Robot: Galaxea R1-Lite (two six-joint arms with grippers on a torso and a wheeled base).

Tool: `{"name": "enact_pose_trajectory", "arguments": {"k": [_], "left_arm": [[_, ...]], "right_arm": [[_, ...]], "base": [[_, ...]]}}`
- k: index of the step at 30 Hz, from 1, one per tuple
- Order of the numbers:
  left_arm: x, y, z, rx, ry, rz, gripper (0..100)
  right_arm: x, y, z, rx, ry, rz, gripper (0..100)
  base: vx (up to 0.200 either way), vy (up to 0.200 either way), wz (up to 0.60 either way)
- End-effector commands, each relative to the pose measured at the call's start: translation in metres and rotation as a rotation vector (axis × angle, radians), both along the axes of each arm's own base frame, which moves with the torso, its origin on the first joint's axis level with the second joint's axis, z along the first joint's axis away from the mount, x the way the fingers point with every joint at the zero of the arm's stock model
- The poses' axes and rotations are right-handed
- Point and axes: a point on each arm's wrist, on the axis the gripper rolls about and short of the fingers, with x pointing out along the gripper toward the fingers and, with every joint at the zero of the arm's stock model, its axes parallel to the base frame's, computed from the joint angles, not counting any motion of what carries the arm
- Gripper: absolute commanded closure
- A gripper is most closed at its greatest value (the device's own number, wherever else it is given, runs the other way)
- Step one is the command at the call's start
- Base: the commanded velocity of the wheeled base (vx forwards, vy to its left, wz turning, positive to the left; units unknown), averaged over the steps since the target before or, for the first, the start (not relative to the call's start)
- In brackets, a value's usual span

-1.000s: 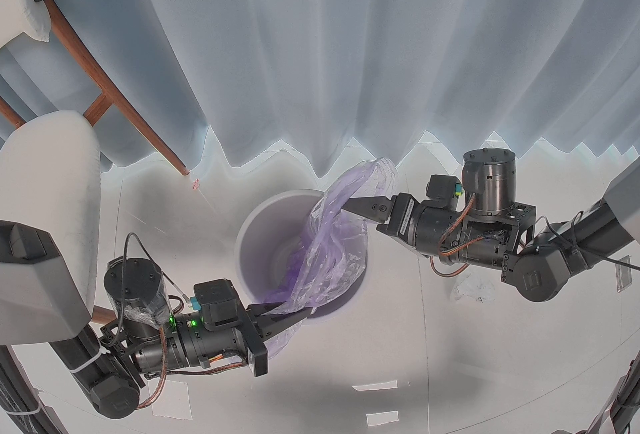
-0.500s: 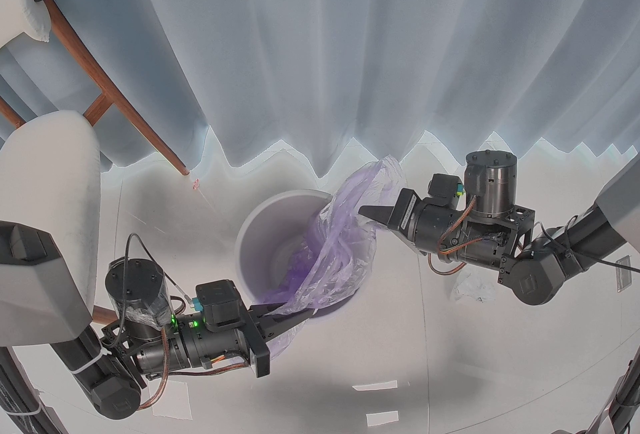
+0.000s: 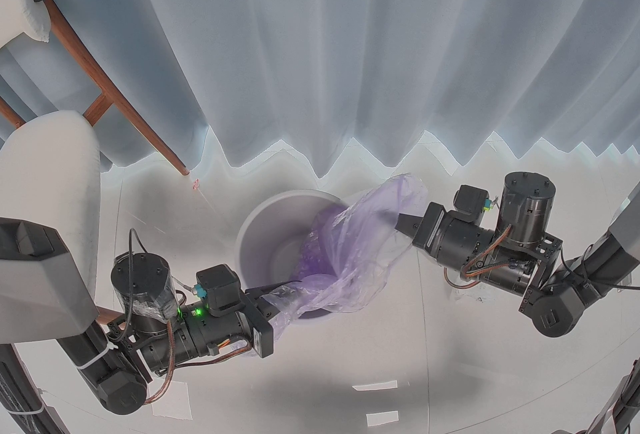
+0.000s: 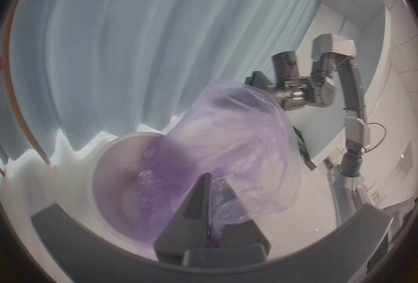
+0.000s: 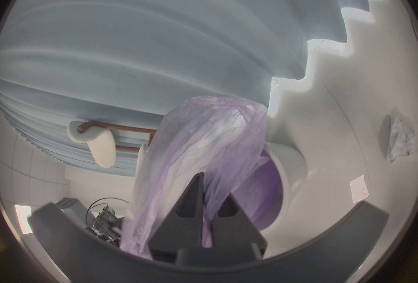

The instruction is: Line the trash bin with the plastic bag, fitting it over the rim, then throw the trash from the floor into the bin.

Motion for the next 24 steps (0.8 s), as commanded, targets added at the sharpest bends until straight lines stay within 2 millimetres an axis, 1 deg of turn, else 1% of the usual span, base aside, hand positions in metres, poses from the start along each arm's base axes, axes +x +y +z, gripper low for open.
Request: {"name": "enact_pose_trajectory", "arguments": {"k": [1, 2, 4, 5, 6, 8, 12, 13, 14, 16, 19, 21, 24], "left_arm": [[0.005, 0.000, -0.001, -0.006, 0.004, 0.045, 100], [0.006, 0.000, -0.002, -0.006, 0.007, 0.045, 100], [0.016, 0.006, -0.001, -0.022, 0.005, 0.088, 100], [0.018, 0.008, -0.001, -0.024, 0.005, 0.099, 100], [0.023, 0.013, -0.004, -0.020, 0.016, 0.127, 100], [0.027, 0.016, -0.005, -0.020, 0.018, 0.144, 100], [0.023, 0.015, -0.008, -0.013, 0.032, 0.135, 100], [0.023, 0.014, -0.009, -0.009, 0.035, 0.134, 100], [0.022, 0.014, -0.016, 0.006, 0.058, 0.131, 100], [0.017, 0.015, -0.021, 0.025, 0.082, 0.126, 100], [0.015, 0.013, -0.023, 0.027, 0.090, 0.119, 100], [0.014, 0.012, -0.025, 0.033, 0.100, 0.115, 100], [0.009, 0.015, -0.031, 0.056, 0.128, 0.131, 100]], "right_arm": [[-0.007, 0.012, 0.000, 0.005, -0.011, 0.042, 100], [-0.006, 0.012, 0.000, 0.004, -0.009, 0.042, 100], [0.003, 0.018, 0.001, 0.019, -0.020, 0.041, 100], [0.005, 0.019, 0.001, 0.021, -0.021, 0.040, 100], [0.008, 0.021, 0.000, 0.029, -0.019, 0.040, 100], [0.006, 0.022, -0.003, 0.029, 0.001, 0.042, 100], [-0.003, 0.017, -0.018, 0.003, 0.046, 0.042, 100], [-0.003, 0.016, -0.018, 0.002, 0.047, 0.041, 100], [-0.004, 0.015, -0.021, 0.000, 0.050, 0.041, 100], [-0.004, 0.015, -0.024, 0.000, 0.045, 0.040, 100], [-0.005, 0.014, -0.023, 0.005, 0.033, 0.039, 100], [-0.009, 0.011, -0.026, -0.002, 0.034, 0.039, 100], [-0.008, 0.010, -0.032, -0.009, 0.037, 0.037, 100]], "base": [[0.000, 0.000, 0.00], [0.000, 0.000, 0.00], [0.000, 0.000, 0.00], [0.000, 0.000, 0.00], [0.000, 0.000, 0.00], [0.000, 0.000, 0.00], [0.000, 0.000, 0.00], [0.000, 0.000, 0.00], [0.000, 0.000, 0.00], [0.000, 0.000, 0.00], [0.000, 0.000, 0.00], [0.000, 0.000, 0.00], [0.000, 0.000, 0.00]]}}
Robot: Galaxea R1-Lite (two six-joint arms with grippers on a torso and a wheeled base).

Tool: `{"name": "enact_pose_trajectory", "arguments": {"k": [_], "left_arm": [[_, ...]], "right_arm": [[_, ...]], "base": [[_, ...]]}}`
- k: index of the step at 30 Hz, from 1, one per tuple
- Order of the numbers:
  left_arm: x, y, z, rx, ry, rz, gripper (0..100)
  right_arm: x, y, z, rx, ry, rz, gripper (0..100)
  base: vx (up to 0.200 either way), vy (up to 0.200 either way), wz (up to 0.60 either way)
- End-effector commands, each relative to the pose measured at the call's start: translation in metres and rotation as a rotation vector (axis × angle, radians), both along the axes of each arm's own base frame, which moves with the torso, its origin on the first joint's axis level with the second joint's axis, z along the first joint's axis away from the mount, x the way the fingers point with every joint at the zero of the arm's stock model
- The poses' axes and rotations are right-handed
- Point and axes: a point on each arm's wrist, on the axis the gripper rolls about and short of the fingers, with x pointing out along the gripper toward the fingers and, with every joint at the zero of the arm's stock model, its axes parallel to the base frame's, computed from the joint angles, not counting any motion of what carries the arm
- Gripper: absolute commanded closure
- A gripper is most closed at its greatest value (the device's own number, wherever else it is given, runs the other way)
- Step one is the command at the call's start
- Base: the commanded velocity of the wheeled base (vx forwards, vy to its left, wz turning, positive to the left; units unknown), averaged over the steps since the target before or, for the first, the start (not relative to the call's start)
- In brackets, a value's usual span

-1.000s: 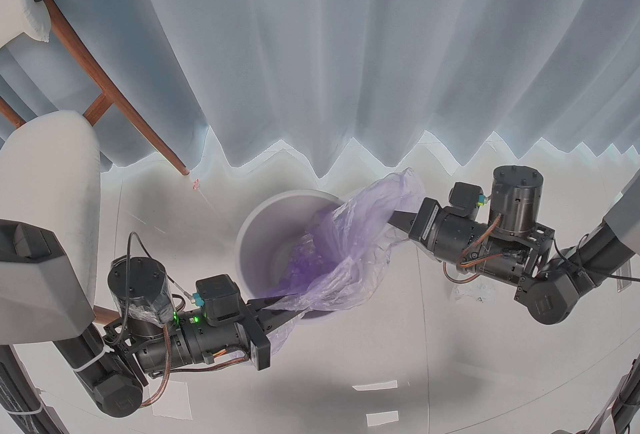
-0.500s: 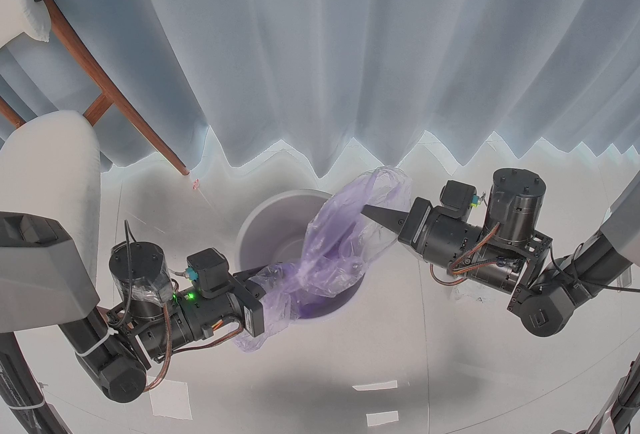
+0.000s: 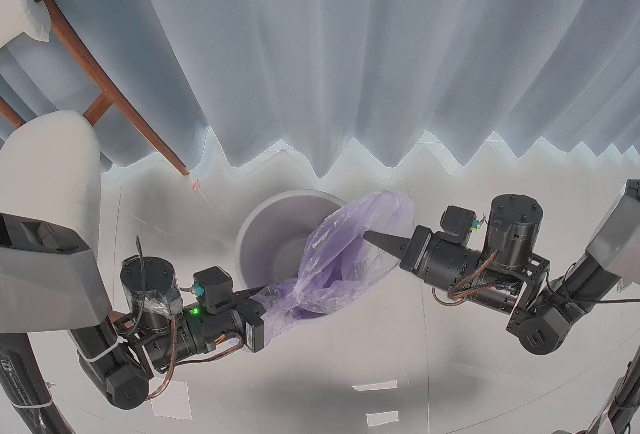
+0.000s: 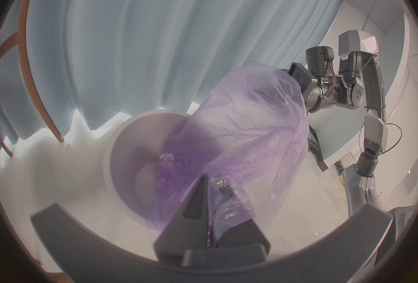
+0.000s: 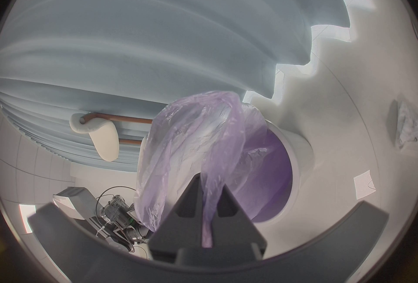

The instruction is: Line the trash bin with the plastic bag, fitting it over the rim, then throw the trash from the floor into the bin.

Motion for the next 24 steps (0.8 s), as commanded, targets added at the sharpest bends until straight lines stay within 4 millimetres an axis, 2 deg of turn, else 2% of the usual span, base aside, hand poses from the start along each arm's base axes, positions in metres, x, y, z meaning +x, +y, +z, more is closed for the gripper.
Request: {"name": "enact_pose_trajectory", "arguments": {"k": [1, 7, 18, 24], "left_arm": [[-0.007, 0.002, -0.010, 0.033, 0.046, 0.016, 100], [-0.005, -0.001, -0.014, 0.044, 0.050, 0.037, 100], [0.001, -0.002, -0.016, 0.040, 0.044, 0.046, 100], [0.005, -0.003, -0.018, 0.033, 0.051, 0.053, 100]], "right_arm": [[0.000, -0.001, -0.011, -0.019, 0.022, -0.002, 100], [0.003, 0.000, -0.025, -0.040, 0.013, -0.004, 100], [0.004, 0.000, -0.029, -0.043, 0.017, -0.004, 100], [0.008, -0.001, -0.041, -0.061, 0.044, -0.014, 100]], "base": [[0.000, 0.000, 0.00], [0.000, 0.000, 0.00], [0.000, 0.000, 0.00], [0.000, 0.000, 0.00]]}}
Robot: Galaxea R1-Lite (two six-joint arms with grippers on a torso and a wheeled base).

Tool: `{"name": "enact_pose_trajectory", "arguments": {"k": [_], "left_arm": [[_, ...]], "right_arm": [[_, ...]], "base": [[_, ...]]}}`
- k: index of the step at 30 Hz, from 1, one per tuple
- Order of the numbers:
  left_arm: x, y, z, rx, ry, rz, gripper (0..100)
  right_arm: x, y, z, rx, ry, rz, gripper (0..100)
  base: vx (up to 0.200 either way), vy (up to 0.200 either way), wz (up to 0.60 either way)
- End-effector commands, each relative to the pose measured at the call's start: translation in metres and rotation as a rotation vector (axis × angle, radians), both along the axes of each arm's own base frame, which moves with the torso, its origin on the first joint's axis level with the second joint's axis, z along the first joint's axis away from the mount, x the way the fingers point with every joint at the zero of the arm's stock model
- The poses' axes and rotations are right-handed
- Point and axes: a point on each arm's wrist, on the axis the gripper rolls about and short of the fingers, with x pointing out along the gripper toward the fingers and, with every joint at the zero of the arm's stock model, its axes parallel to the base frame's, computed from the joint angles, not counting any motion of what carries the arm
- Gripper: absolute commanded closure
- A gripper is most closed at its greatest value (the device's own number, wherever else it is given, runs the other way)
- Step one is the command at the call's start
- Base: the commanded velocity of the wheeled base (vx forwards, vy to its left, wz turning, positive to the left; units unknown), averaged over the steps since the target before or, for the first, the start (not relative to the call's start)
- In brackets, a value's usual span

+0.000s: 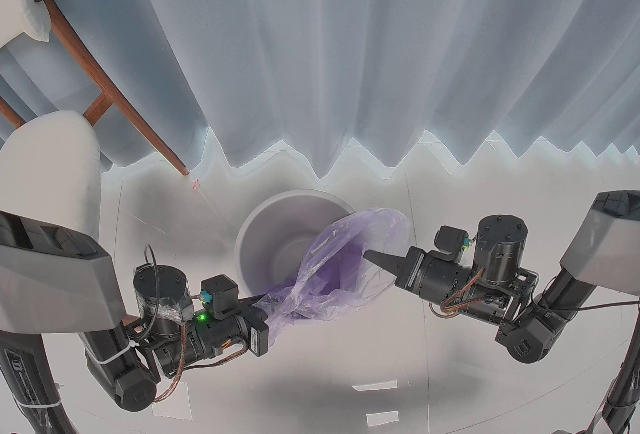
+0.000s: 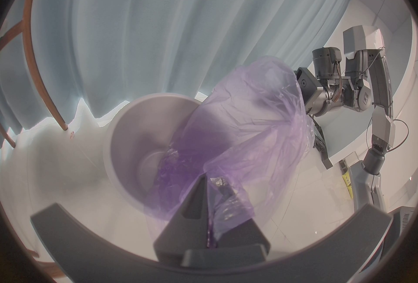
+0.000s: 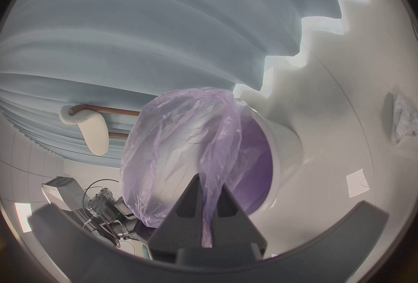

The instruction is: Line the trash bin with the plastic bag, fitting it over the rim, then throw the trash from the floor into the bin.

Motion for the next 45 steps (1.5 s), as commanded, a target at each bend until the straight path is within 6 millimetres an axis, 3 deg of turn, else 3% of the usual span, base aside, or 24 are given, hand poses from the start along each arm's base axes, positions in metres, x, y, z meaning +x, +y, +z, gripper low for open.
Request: {"name": "enact_pose_trajectory", "arguments": {"k": [1, 12, 13, 17, 22, 29, 45], "left_arm": [[0.003, 0.000, -0.003, 0.003, 0.005, 0.006, 100], [0.001, -0.001, -0.009, 0.024, 0.021, -0.002, 100], [-0.002, 0.000, -0.010, 0.035, 0.025, -0.005, 0], [-0.005, -0.002, -0.008, 0.032, 0.020, -0.018, 0], [-0.007, 0.004, 0.011, -0.004, -0.028, 0.000, 0], [-0.007, 0.013, 0.011, 0.004, -0.026, 0.026, 0], [-0.021, 0.020, 0.023, -0.005, -0.044, 0.015, 0]], "right_arm": [[0.002, 0.000, -0.008, -0.012, 0.019, -0.004, 100], [0.007, -0.005, -0.005, 0.015, -0.022, -0.022, 100], [0.007, -0.005, -0.005, 0.015, -0.022, -0.024, 100], [0.007, -0.005, -0.006, 0.012, -0.018, -0.024, 100], [0.011, -0.013, -0.001, 0.023, -0.029, -0.047, 100], [0.025, -0.030, 0.001, 0.033, -0.037, -0.103, 100], [0.030, -0.035, 0.001, 0.036, -0.041, -0.117, 100]], "base": [[0.000, 0.000, 0.00], [0.000, 0.000, 0.00], [0.000, 0.000, 0.00], [0.000, 0.000, 0.00], [0.000, 0.000, 0.00], [0.000, 0.000, 0.00], [0.000, 0.000, 0.00]]}}
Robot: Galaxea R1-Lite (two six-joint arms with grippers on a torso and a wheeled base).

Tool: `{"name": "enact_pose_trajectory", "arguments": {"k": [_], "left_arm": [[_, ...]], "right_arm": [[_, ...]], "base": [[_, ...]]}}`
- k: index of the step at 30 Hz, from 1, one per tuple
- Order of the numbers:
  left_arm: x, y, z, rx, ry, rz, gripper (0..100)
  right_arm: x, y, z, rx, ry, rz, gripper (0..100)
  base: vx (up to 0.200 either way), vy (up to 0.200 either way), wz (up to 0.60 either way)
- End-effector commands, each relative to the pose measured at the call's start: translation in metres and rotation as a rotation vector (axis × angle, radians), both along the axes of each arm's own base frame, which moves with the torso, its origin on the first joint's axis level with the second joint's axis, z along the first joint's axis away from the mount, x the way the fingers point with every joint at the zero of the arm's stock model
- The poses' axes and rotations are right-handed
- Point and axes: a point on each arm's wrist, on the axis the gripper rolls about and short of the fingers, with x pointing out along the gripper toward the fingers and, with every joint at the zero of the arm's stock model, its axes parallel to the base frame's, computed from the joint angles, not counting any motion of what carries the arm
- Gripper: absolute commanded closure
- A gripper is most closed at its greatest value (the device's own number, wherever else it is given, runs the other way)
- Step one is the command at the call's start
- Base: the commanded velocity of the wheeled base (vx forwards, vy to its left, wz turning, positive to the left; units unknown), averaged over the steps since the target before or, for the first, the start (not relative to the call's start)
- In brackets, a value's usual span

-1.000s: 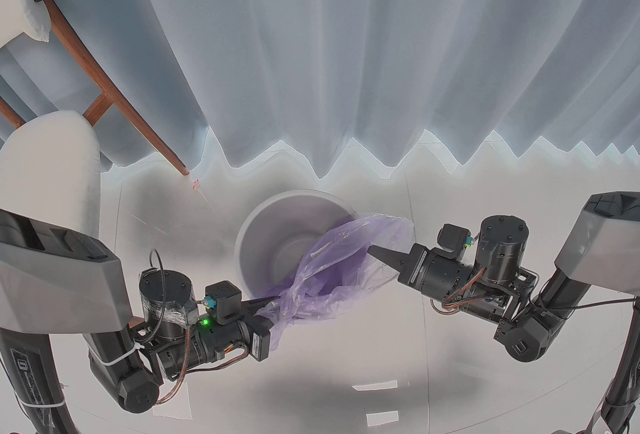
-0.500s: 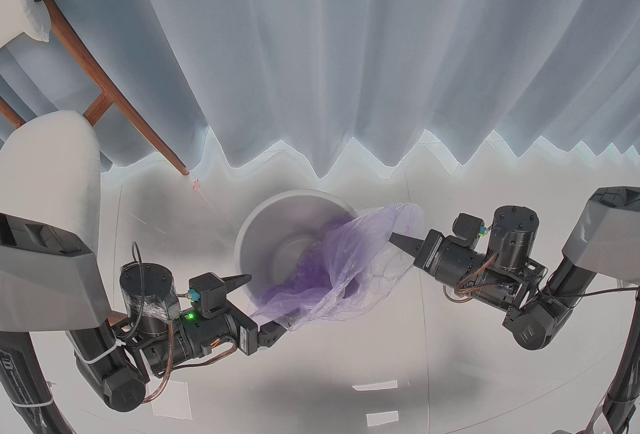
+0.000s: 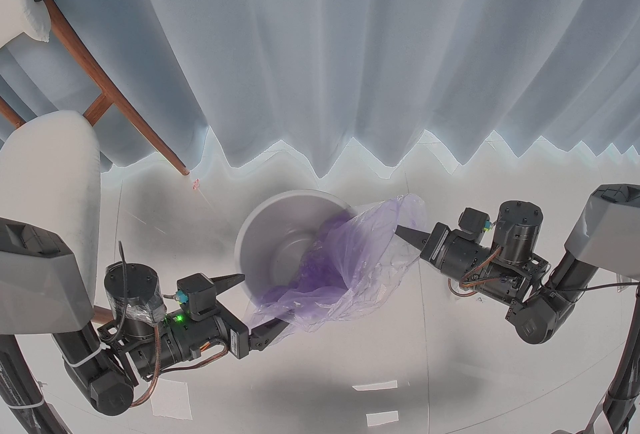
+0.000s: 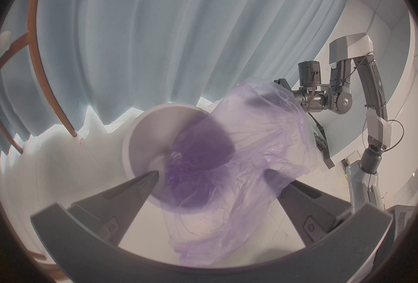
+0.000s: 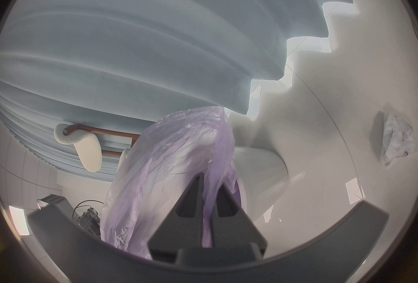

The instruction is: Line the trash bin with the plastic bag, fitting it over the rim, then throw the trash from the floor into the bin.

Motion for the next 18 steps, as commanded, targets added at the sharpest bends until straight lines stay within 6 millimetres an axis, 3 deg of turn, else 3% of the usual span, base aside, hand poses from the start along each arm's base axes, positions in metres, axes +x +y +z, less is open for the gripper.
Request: {"name": "enact_pose_trajectory", "arguments": {"k": [1, 8, 18], "left_arm": [[-0.005, 0.003, 0.008, -0.018, -0.014, 0.003, 0], [-0.014, 0.009, 0.011, -0.015, -0.013, 0.002, 0], [-0.003, 0.021, 0.000, 0.007, 0.022, 0.058, 0]], "right_arm": [[0.001, -0.001, -0.001, -0.001, 0.002, -0.004, 100], [0.001, -0.001, -0.003, -0.004, 0.007, -0.004, 100], [-0.001, 0.000, -0.001, -0.006, 0.001, 0.000, 100]], "base": [[0.000, 0.000, 0.00], [0.000, 0.000, 0.00], [0.000, 0.000, 0.00]]}}
